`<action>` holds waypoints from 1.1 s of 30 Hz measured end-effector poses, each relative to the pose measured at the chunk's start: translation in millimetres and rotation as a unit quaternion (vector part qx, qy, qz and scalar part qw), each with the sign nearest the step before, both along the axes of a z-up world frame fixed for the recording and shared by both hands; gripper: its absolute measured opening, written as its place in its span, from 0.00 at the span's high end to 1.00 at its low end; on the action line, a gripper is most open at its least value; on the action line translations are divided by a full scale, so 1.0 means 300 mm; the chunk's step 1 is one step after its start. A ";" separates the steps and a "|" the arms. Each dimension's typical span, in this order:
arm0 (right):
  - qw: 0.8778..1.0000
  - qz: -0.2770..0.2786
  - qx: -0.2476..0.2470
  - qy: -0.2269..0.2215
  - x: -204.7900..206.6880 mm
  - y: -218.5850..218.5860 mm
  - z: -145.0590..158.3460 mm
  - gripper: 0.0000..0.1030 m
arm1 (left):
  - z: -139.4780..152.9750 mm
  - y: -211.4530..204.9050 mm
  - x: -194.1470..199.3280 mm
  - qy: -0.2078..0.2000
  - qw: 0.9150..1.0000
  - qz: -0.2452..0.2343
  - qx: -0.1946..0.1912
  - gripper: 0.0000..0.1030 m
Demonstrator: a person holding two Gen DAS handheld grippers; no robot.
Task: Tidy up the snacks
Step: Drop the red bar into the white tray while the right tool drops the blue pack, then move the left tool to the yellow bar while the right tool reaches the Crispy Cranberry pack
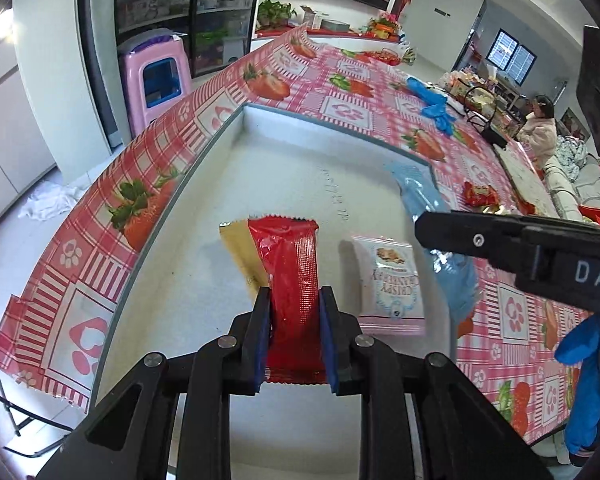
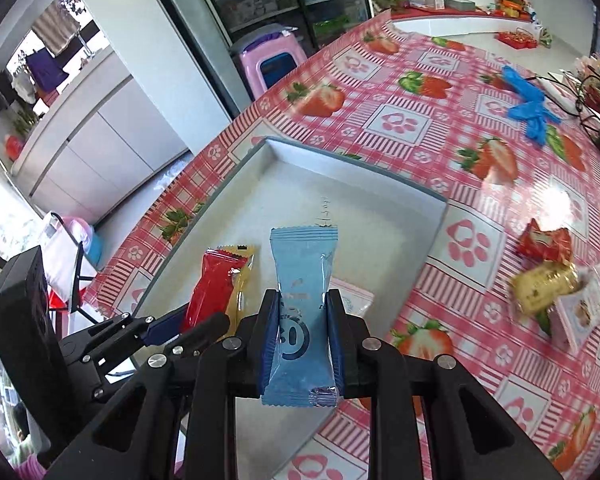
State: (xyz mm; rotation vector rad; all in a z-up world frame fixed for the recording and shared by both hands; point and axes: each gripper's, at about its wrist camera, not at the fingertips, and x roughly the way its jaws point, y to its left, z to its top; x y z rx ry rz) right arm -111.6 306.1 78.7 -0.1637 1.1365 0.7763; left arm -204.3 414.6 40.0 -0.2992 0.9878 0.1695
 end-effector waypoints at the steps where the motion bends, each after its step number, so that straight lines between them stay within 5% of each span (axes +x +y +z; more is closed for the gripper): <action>1: 1.000 0.003 -0.004 0.005 0.005 0.009 -0.011 0.76 | -0.003 -0.001 0.007 0.003 1.000 0.000 0.002 0.68; 3: 1.000 0.003 -0.017 0.016 0.019 0.014 -0.034 0.70 | 0.002 -0.004 0.011 0.001 1.000 -0.003 0.001 0.44; 4: 1.000 -0.001 -0.021 0.017 0.027 0.005 -0.040 0.45 | 0.011 -0.009 0.010 -0.003 1.000 -0.005 0.001 0.39; 6: 0.999 -0.021 -0.025 0.001 0.045 -0.042 -0.033 0.12 | 0.036 -0.026 0.016 -0.013 1.000 -0.013 0.002 0.32; 15: 0.987 -0.155 -0.032 -0.024 0.219 -0.469 0.024 0.12 | 0.168 -0.283 0.148 -0.041 0.992 -0.112 0.034 0.23; 22: 0.953 -0.299 -0.002 0.050 0.348 -0.824 -0.073 0.12 | 0.083 -0.522 0.309 -0.002 0.985 -0.164 0.059 0.23; 26: 0.945 -0.314 0.024 0.088 0.391 -0.830 -0.138 0.12 | 0.029 -0.568 0.328 0.023 0.982 -0.173 0.067 0.23; 31: 0.952 -0.290 0.029 0.098 0.438 -0.735 -0.190 0.14 | 0.018 -0.592 0.381 0.021 0.979 -0.183 0.084 0.22; 32: 0.954 -0.284 0.018 0.089 0.436 -0.723 -0.194 0.20 | 0.012 -0.601 0.395 0.020 0.978 -0.187 0.085 0.22; 33: 0.957 -0.280 0.006 0.076 0.435 -0.723 -0.195 0.41 | -0.002 -0.619 0.418 0.021 0.977 -0.195 0.086 0.22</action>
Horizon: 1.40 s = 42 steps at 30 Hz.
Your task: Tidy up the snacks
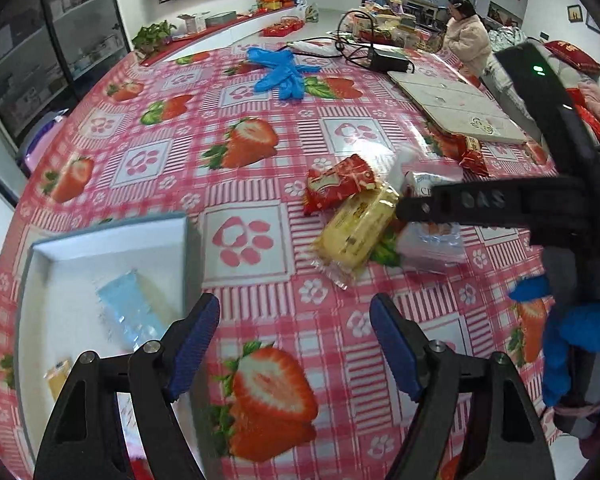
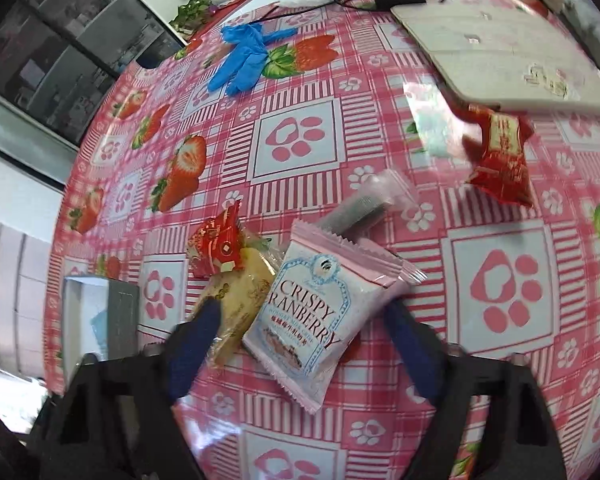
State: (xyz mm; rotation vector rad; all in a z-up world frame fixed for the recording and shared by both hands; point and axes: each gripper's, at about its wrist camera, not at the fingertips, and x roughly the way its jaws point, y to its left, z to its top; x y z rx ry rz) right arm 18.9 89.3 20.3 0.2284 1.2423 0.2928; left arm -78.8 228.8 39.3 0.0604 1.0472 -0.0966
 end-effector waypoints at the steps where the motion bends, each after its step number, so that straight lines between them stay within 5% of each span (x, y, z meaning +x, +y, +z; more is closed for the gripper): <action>1: 1.000 0.008 -0.002 -0.002 -0.003 -0.005 -0.004 0.55 | -0.011 -0.013 0.015 0.001 1.000 -0.005 0.002 0.22; 6: 0.999 0.000 0.039 0.003 -0.056 -0.146 -0.002 0.58 | -0.089 -0.101 0.093 0.008 0.999 -0.040 0.010 0.22; 13: 0.998 -0.015 0.055 0.008 -0.178 -0.327 -0.007 0.59 | -0.136 -0.134 0.176 -0.008 1.000 -0.013 -0.005 0.21; 15: 0.999 -0.013 0.043 0.003 -0.196 -0.345 0.000 0.59 | -0.130 -0.149 0.166 -0.012 1.000 -0.016 -0.006 0.43; 17: 0.999 -0.008 0.037 0.000 -0.211 -0.354 0.004 0.59 | -0.118 -0.170 0.135 -0.008 1.000 -0.027 0.000 0.57; 24: 0.998 0.059 -0.004 -0.019 -0.334 -0.328 0.004 0.59 | -0.113 -0.156 -0.187 0.004 1.000 0.007 -0.010 0.61; 25: 0.997 0.069 -0.011 -0.022 -0.355 -0.324 0.004 0.59 | -0.111 -0.155 -0.227 0.006 1.000 0.013 -0.010 0.60; 26: 0.996 0.080 -0.021 -0.026 -0.382 -0.323 0.003 0.59 | -0.110 -0.156 -0.251 0.007 1.000 0.017 -0.010 0.49; 27: 0.995 0.091 -0.034 -0.032 -0.411 -0.326 0.003 0.58 | -0.109 -0.152 -0.276 0.010 1.000 0.022 -0.011 0.26; 28: 0.994 0.098 -0.044 -0.035 -0.431 -0.331 0.003 0.58 | -0.106 -0.148 -0.291 0.008 1.000 0.025 -0.013 0.17; 30: 0.992 0.101 -0.060 -0.036 -0.457 -0.347 0.003 0.52 | -0.094 -0.146 -0.295 -0.011 1.000 0.028 0.004 0.14; 31: 0.992 0.096 -0.070 -0.034 -0.463 -0.357 0.004 0.31 | -0.094 -0.144 -0.289 -0.010 0.999 0.030 0.011 0.14; 33: 0.992 0.077 -0.094 -0.038 -0.474 -0.373 0.008 0.08 | -0.095 -0.136 -0.265 -0.006 0.999 0.036 0.013 0.14; 40: 0.990 0.047 -0.123 -0.053 -0.466 -0.362 -0.012 0.08 | -0.138 -0.118 -0.198 -0.009 0.998 0.057 0.012 0.11; 42: 0.989 0.032 -0.133 -0.062 -0.451 -0.361 -0.024 0.08 | -0.149 -0.118 -0.187 -0.023 0.998 0.058 0.019 0.00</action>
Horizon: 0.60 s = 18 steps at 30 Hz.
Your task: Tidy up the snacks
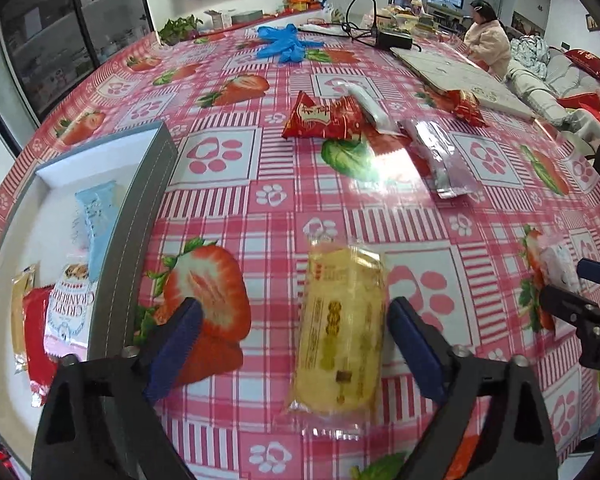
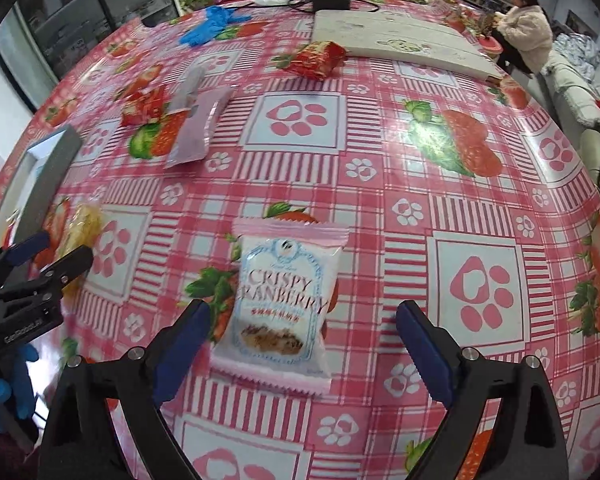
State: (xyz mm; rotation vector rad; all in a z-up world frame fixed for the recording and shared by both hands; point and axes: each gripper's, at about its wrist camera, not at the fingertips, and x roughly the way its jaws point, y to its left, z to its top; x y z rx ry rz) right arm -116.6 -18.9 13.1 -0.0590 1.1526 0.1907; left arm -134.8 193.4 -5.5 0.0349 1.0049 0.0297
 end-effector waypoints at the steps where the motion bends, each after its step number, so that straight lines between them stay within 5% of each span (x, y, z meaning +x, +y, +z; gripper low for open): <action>1: 1.000 -0.004 -0.007 -0.008 0.006 0.002 -0.004 0.08 | -0.006 0.002 0.003 -0.008 1.000 -0.001 0.000 0.00; 3: 1.000 -0.011 -0.017 -0.015 0.018 0.004 -0.017 0.00 | -0.013 0.006 0.002 -0.027 1.000 -0.004 -0.008 0.00; 10: 0.995 -0.020 -0.016 -0.094 -0.035 0.004 -0.033 0.00 | -0.016 0.011 0.005 -0.029 0.999 -0.011 -0.023 0.00; 18: 0.995 -0.021 -0.014 -0.098 -0.039 0.003 -0.031 0.00 | -0.016 0.009 0.006 -0.029 0.999 -0.011 -0.023 0.00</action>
